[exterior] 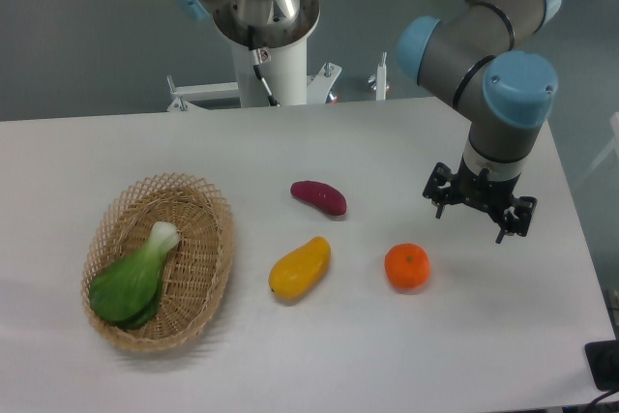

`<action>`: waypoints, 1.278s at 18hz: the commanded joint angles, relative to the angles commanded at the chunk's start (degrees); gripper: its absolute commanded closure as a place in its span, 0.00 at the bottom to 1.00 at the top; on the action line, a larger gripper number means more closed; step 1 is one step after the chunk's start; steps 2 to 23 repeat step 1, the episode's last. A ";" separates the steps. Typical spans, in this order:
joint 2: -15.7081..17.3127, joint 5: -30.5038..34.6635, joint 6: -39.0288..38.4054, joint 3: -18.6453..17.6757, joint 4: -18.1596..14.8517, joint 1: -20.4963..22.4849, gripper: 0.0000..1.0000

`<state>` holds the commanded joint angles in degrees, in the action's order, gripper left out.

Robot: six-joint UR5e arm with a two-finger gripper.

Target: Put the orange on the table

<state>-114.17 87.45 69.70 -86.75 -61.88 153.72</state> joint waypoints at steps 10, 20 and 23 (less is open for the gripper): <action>-0.09 0.00 -0.09 0.00 0.00 -0.09 0.00; -0.09 0.00 -0.09 0.00 0.00 -0.09 0.00; -0.09 0.00 -0.09 0.00 0.00 -0.09 0.00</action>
